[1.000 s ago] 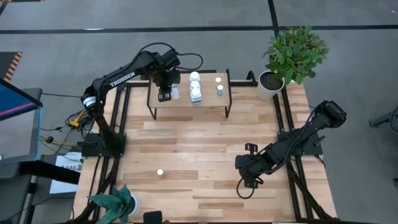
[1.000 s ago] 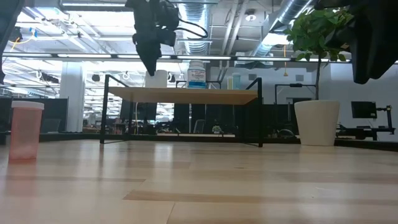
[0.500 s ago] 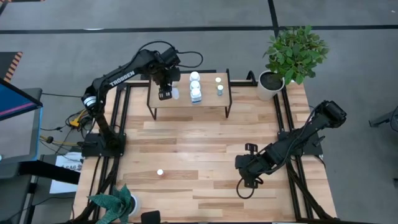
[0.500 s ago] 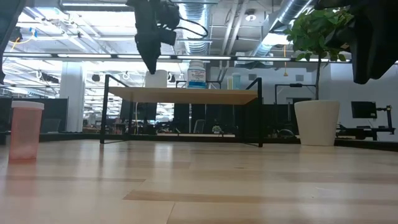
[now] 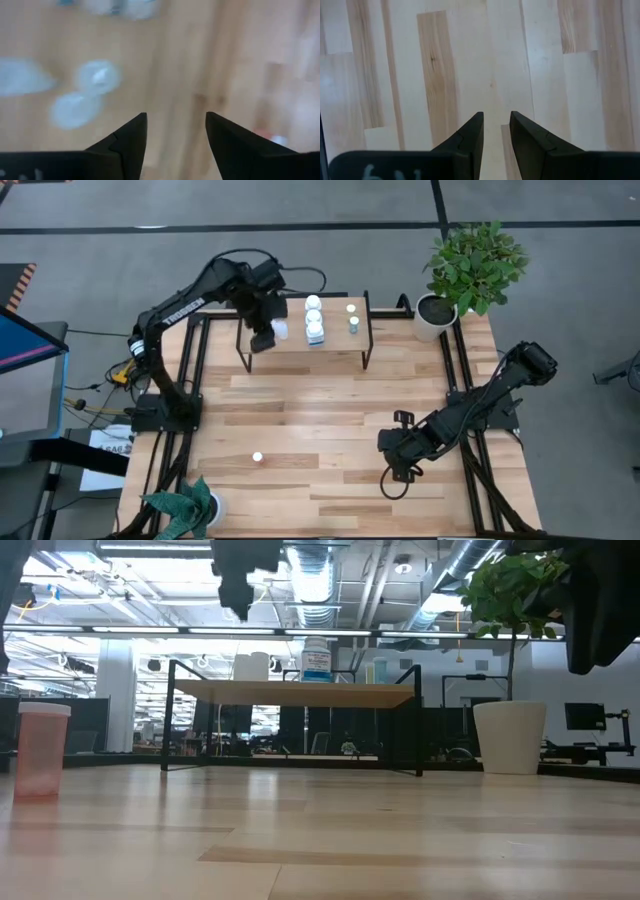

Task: Pick and place medicine bottles onto shelf by color
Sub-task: Put the orange pill bottle on the shelf

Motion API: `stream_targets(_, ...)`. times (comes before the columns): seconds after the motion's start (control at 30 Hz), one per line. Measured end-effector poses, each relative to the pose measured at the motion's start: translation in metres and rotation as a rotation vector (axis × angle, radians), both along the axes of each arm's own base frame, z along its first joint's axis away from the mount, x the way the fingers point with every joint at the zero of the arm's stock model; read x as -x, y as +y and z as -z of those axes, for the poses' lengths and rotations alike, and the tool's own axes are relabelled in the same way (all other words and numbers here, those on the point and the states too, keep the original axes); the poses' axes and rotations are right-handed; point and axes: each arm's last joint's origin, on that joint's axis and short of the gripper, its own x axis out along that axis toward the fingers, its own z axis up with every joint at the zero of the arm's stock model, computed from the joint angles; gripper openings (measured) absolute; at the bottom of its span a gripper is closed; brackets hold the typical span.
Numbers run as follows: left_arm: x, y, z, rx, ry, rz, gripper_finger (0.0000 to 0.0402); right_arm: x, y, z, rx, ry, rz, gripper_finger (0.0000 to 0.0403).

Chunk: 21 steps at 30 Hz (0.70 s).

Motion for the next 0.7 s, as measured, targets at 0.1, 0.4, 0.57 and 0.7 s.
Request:
stream_targets(0.1, -0.002, -0.026, -0.003, 0.053, -0.027, 0.052, 0.0178, 0.0, 0.0, 0.0, -0.008, -0.002, 0.018, 0.0118)
stream_targets(0.4, 0.012, -0.121, 0.03, 0.024, 0.145, 0.141, 0.0144, -0.001, 0.001, 0.0, -0.046, -0.007, 0.105, 0.0118)
stream_targets(0.57, 0.025, -0.163, 0.071, 0.024, 0.211, 0.149, 0.013, -0.002, 0.001, -0.001, -0.057, -0.017, 0.112, 0.0118)
stream_targets(0.7, 0.035, -0.191, 0.102, 0.035, 0.259, 0.122, 0.0124, -0.002, 0.002, -0.001, -0.06, -0.021, 0.113, 0.0118)
